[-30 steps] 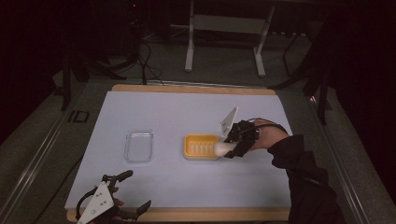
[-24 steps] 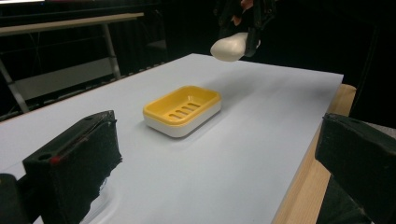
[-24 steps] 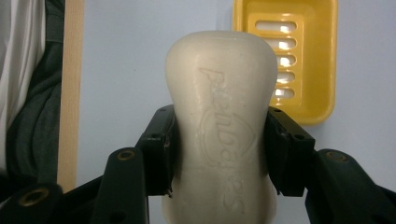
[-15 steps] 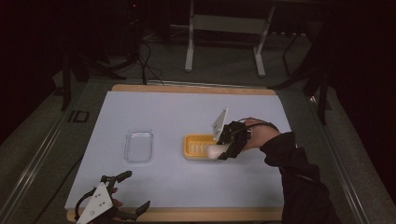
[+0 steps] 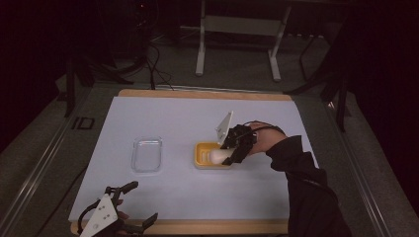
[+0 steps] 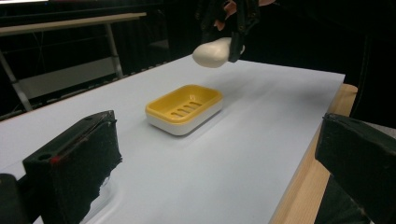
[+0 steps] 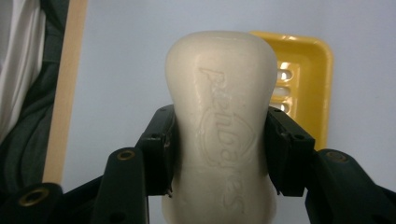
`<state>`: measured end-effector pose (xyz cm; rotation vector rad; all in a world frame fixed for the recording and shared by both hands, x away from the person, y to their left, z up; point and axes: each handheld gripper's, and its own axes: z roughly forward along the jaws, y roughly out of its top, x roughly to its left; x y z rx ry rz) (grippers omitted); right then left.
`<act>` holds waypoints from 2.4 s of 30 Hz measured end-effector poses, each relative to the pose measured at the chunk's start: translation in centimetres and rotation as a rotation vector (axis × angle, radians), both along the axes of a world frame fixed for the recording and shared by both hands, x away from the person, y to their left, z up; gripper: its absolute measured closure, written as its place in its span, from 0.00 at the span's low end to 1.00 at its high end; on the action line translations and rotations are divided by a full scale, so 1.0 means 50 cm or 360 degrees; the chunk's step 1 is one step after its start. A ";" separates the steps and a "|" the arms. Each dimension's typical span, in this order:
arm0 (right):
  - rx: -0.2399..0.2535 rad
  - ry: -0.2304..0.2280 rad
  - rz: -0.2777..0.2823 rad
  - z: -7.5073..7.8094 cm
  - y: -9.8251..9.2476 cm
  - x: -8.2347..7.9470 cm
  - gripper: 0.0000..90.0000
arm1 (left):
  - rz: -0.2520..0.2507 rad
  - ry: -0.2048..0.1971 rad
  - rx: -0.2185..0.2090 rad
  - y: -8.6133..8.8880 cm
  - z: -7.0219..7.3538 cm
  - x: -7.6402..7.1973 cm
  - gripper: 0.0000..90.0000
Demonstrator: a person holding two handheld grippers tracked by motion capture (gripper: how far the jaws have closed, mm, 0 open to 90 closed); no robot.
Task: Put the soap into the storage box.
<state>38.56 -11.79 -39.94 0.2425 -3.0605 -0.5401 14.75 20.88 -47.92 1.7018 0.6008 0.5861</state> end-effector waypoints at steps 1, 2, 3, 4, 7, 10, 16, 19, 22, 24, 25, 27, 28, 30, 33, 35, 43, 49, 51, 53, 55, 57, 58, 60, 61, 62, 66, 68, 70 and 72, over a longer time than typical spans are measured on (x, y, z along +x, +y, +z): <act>0.0003 -0.0002 0.0006 0.000 0.002 0.002 0.55 | 0.0002 0.0001 -0.0001 0.000 0.000 0.000 0.00; 0.0008 -0.0004 0.0003 0.000 0.003 0.004 0.55 | 0.0002 0.0003 -0.0002 0.001 0.000 -0.001 0.00; 0.0021 -0.0005 0.0006 0.000 0.006 0.007 0.55 | 0.0003 0.0002 -0.0002 0.001 0.000 -0.001 0.00; 0.0022 0.0001 0.0000 -0.001 0.007 0.009 0.55 | 0.0003 0.0001 -0.0002 0.001 0.000 -0.001 0.00; 0.0028 -0.0002 0.0003 -0.003 0.015 0.017 0.55 | 0.0005 0.0002 0.0007 0.002 0.000 -0.002 0.00; 0.0037 -0.0008 -0.0016 -0.006 0.022 0.030 0.55 | 0.0010 0.0002 -0.0004 0.003 0.000 -0.005 0.00; 0.0066 -0.0023 -0.0006 -0.002 0.036 0.042 0.55 | 0.0017 0.0003 -0.0001 0.006 0.000 -0.006 0.00; 0.0080 -0.0034 -0.0007 -0.001 0.039 0.045 0.55 | 0.0019 0.0003 -0.0002 0.007 0.000 -0.008 0.00; 0.0101 -0.0029 -0.0018 -0.007 0.043 0.053 0.55 | 0.0027 0.0004 -0.0010 0.009 0.000 -0.010 0.00; 0.0111 -0.0027 -0.0018 -0.014 0.044 0.057 0.55 | 0.0028 0.0002 -0.0011 0.010 0.000 -0.011 0.00; 0.0118 -0.0011 -0.0024 -0.018 0.045 0.059 0.55 | 0.0031 0.0002 -0.0011 0.011 0.000 -0.012 0.00; 0.0130 -0.0016 -0.0024 -0.026 0.044 0.063 0.55 | 0.0035 0.0006 -0.0009 0.012 0.000 -0.014 0.00; 0.0139 -0.0001 -0.0032 -0.030 0.043 0.067 0.55 | 0.0035 0.0006 -0.0009 0.012 0.000 -0.014 0.00; 0.0143 -0.0006 -0.0054 -0.040 0.041 0.073 0.55 | 0.0041 0.0006 -0.0004 0.012 -0.001 -0.015 0.00; 0.0156 0.0009 -0.0060 -0.057 0.036 0.080 0.55 | 0.0045 0.0007 -0.0007 0.013 -0.001 -0.016 0.00; 0.0176 0.0032 -0.0056 -0.066 0.035 0.082 0.55 | 0.0050 0.0011 -0.0012 0.014 -0.001 -0.016 0.00; 0.0157 0.0013 -0.0041 -0.110 0.033 0.084 0.55 | 0.0050 0.0017 -0.0006 0.014 -0.002 -0.016 0.00; 0.0188 0.0025 -0.0065 -0.129 0.027 0.094 0.55 | 0.0050 0.0016 -0.0013 0.015 -0.002 -0.016 0.00; 0.0185 0.0021 -0.0073 -0.136 0.027 0.095 0.55 | 0.0052 0.0017 -0.0011 0.015 -0.002 -0.015 0.00; 0.0188 0.0026 -0.0086 -0.145 0.027 0.097 0.55 | 0.0051 0.0017 -0.0013 0.015 -0.002 -0.016 0.00; 0.0203 0.0015 -0.0089 -0.154 0.025 0.101 0.55 | 0.0047 0.0011 -0.0006 0.015 -0.002 -0.016 0.00; 0.0188 0.0017 -0.0112 -0.163 0.023 0.105 0.55 | 0.0049 0.0008 -0.0015 0.015 -0.002 -0.017 0.00; 0.0179 0.0024 -0.0106 -0.168 0.022 0.106 0.55 | 0.0050 0.0008 -0.0017 0.015 -0.002 -0.017 0.00; 0.0162 0.0021 -0.0114 -0.173 0.023 0.106 0.55 | 0.0051 0.0008 -0.0015 0.016 -0.002 -0.016 0.00; 0.0160 0.0020 -0.0107 -0.176 0.022 0.107 0.55 | 0.0050 0.0009 -0.0014 0.015 -0.002 -0.016 0.00; 0.0160 0.0020 -0.0107 -0.176 0.022 0.107 0.55 | 0.0050 0.0009 -0.0014 0.015 -0.002 -0.016 0.00; 0.0152 0.0016 -0.0113 -0.182 0.024 0.107 0.55 | 0.0043 0.0013 -0.0012 0.015 -0.002 -0.017 0.00; 0.0158 0.0021 -0.0096 -0.185 0.025 0.106 0.55 | 0.0045 0.0011 -0.0018 0.015 -0.002 -0.017 0.00; 0.0137 0.0009 -0.0113 -0.190 0.026 0.107 0.55 | 0.0046 0.0011 -0.0017 0.016 -0.002 -0.016 0.00; 0.0144 0.0010 -0.0121 -0.193 0.026 0.108 0.55 | 0.0045 0.0012 -0.0017 0.016 -0.002 -0.016 0.00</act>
